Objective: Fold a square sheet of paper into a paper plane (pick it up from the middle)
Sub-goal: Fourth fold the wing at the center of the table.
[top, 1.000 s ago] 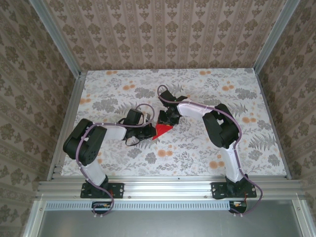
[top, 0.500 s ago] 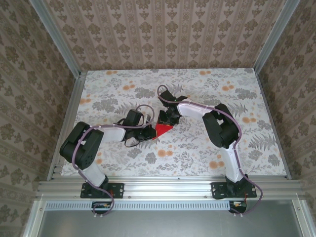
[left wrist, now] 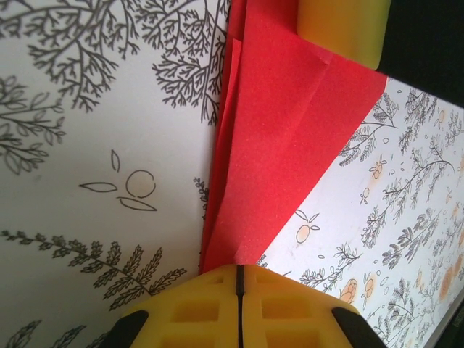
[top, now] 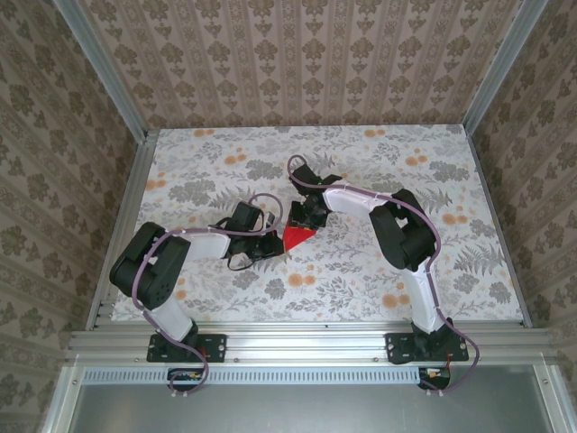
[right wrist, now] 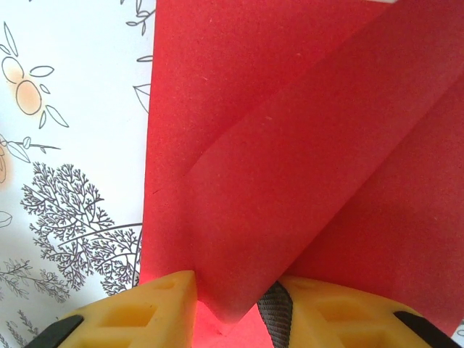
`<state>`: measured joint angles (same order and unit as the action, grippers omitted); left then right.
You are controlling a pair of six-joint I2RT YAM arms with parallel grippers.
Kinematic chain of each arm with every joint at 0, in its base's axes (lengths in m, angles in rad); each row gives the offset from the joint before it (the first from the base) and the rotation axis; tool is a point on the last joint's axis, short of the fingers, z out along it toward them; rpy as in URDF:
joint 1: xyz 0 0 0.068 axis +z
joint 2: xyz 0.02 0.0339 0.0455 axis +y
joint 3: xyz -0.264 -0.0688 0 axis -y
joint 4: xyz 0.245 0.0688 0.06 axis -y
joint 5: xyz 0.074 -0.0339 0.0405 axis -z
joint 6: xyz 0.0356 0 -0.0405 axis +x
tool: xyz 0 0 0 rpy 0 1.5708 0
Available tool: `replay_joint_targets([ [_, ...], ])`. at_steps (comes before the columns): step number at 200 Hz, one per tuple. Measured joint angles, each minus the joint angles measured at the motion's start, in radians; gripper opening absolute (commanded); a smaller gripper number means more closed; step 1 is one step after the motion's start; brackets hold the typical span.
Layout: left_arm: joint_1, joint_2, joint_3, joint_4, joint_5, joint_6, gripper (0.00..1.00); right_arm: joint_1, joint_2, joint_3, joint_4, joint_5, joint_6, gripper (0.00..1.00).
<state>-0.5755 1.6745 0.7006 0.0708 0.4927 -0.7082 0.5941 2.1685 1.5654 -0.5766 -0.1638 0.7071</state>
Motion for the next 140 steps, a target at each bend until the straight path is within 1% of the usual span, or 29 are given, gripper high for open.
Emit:
replay_joint_targets([
  [34, 0.003, -0.004, -0.011, 0.011, 0.007, 0.013, 0.09, 0.0, 0.003, 0.005, -0.006, 0.0, 0.0, 0.36],
  [90, 0.027, -0.056, -0.037, 0.001, 0.066, -0.003, 0.1, 0.0, 0.005, 0.006, -0.008, 0.0, 0.0, 0.36],
  [140, 0.027, -0.021, 0.045, 0.013, 0.067, -0.018, 0.09, 0.0, 0.005, 0.006, -0.007, 0.0, 0.0, 0.36],
])
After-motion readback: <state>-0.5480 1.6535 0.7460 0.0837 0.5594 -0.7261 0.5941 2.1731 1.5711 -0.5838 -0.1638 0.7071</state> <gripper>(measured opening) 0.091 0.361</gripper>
